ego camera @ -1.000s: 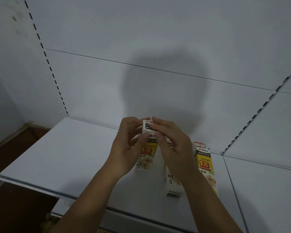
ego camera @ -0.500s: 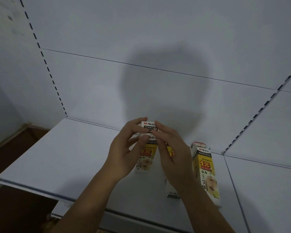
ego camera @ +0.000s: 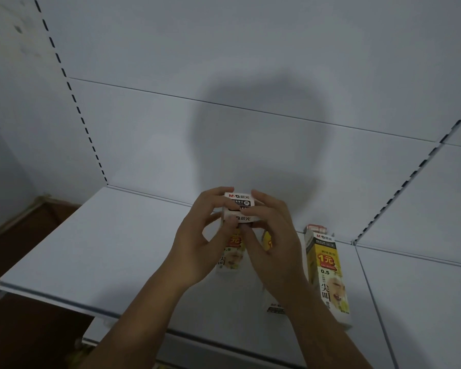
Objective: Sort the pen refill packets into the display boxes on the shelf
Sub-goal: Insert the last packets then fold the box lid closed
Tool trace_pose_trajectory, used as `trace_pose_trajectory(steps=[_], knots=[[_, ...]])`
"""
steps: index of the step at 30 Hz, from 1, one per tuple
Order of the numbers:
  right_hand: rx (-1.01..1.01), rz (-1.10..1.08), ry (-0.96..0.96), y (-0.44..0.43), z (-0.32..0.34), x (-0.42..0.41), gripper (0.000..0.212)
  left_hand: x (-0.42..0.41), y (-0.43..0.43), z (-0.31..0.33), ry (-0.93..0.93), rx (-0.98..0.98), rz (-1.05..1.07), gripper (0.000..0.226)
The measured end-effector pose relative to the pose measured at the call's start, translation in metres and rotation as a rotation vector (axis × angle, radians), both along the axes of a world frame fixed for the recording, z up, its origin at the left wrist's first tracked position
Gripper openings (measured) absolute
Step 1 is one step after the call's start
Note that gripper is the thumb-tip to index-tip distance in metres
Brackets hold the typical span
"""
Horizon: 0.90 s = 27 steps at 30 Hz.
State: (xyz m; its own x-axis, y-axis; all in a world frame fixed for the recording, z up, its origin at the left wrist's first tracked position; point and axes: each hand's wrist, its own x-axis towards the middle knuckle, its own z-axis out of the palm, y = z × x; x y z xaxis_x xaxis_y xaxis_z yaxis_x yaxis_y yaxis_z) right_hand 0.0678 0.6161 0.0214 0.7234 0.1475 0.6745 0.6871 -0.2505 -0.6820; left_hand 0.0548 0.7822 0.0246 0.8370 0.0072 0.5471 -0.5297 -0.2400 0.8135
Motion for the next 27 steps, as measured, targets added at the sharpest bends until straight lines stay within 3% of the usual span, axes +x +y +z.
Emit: trace_pose_trajectory(steps=[5,10,14,23,27], knots=[[0.006,0.064,0.221,-0.005,-0.004,-0.001,0.065,-0.004,0.006,0.000,0.049,-0.001,0.038,0.037],[-0.172,-0.001,0.330,-0.007,-0.007,0.001,0.072,-0.008,0.014,-0.011,0.273,0.053,-0.013,0.082],[-0.206,-0.015,0.365,-0.009,-0.007,0.003,0.070,-0.002,0.014,-0.016,0.318,0.146,0.003,0.075],[-0.235,-0.225,0.400,-0.045,-0.014,0.004,0.028,0.063,0.006,-0.013,0.299,0.211,0.000,0.071],[-0.266,-0.256,0.353,-0.055,-0.012,0.003,0.020,0.086,0.007,-0.012,0.298,0.217,0.000,0.071]])
